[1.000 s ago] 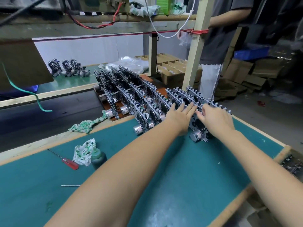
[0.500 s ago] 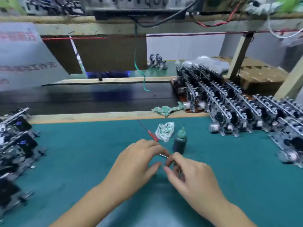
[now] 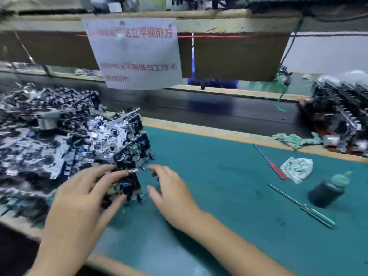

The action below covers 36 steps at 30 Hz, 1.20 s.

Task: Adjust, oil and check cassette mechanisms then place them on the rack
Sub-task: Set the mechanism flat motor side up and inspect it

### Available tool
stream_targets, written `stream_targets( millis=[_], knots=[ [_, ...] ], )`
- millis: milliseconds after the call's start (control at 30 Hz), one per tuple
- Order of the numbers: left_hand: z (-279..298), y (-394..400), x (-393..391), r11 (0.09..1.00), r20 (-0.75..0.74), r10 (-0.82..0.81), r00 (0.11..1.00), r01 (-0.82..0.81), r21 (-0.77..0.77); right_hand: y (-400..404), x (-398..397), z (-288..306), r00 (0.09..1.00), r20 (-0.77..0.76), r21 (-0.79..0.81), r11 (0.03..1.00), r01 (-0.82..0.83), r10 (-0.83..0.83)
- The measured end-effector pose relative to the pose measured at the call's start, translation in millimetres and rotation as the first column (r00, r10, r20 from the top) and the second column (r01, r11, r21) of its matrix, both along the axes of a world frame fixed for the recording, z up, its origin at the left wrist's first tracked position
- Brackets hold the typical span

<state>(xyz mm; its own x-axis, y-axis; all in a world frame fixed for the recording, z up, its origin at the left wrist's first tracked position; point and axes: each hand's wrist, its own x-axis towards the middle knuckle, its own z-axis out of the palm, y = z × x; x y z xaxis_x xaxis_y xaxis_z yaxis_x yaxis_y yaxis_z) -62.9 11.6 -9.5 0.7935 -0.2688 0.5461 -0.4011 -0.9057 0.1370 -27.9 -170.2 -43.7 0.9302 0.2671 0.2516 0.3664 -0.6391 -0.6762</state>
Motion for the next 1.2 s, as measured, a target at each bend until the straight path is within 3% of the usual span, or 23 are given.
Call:
stream_targets(
  millis=[33,133,267,400,533,700,800,867,967,1033,1100,1200],
  knots=[
    [2,14,2,0.996,-0.004,0.081,0.997,-0.081,0.034,10,3,0,1.0,-0.007,0.024,1.0,-0.002,0.002],
    [4,43,2,0.977,-0.201,0.211,0.956,-0.208,0.036,30,9,2,0.999,-0.033,0.089,0.996,-0.003,0.006],
    [9,46,2,0.972,-0.321,0.112,0.94,-0.17,-0.159,25,12,8,0.998,-0.056,0.17,0.985,-0.008,0.017],
    [10,25,13,0.96,-0.301,0.009,0.953,-0.093,-0.265,-9,3,14,0.999,-0.054,0.215,0.977,0.007,0.005],
    [13,-30,22,0.956,-0.16,-0.217,0.963,0.177,-0.232,-69,-18,17,0.991,-0.084,0.278,0.953,0.12,-0.1],
    [11,-114,29,0.854,-0.053,-0.508,0.859,0.495,-0.159,-153,-56,19,0.948,0.011,0.285,0.91,0.302,-0.318],
    [7,-161,32,0.807,0.023,-0.584,0.811,0.584,-0.093,-193,-77,17,0.881,0.115,0.27,0.868,0.416,-0.458],
    [1,-185,32,0.763,0.127,-0.641,0.757,0.646,0.002,-214,-91,13,0.85,0.154,0.262,0.85,0.457,-0.504],
    [-20,-207,31,0.68,0.344,-0.723,0.599,0.704,0.205,-238,-113,1,0.852,0.166,0.207,0.862,0.462,-0.497],
    [-37,-212,32,0.638,0.374,-0.747,0.55,0.751,0.169,-246,-128,-9,0.863,0.169,0.149,0.878,0.454,-0.475],
    [-50,-212,33,0.621,0.256,-0.763,0.594,0.783,0.032,-251,-141,-16,0.866,0.187,0.107,0.886,0.451,-0.463],
    [-57,-210,36,0.638,-0.199,-0.769,0.608,0.747,-0.186,-257,-148,-23,0.85,0.151,0.142,0.862,0.487,-0.505]
  ],
)
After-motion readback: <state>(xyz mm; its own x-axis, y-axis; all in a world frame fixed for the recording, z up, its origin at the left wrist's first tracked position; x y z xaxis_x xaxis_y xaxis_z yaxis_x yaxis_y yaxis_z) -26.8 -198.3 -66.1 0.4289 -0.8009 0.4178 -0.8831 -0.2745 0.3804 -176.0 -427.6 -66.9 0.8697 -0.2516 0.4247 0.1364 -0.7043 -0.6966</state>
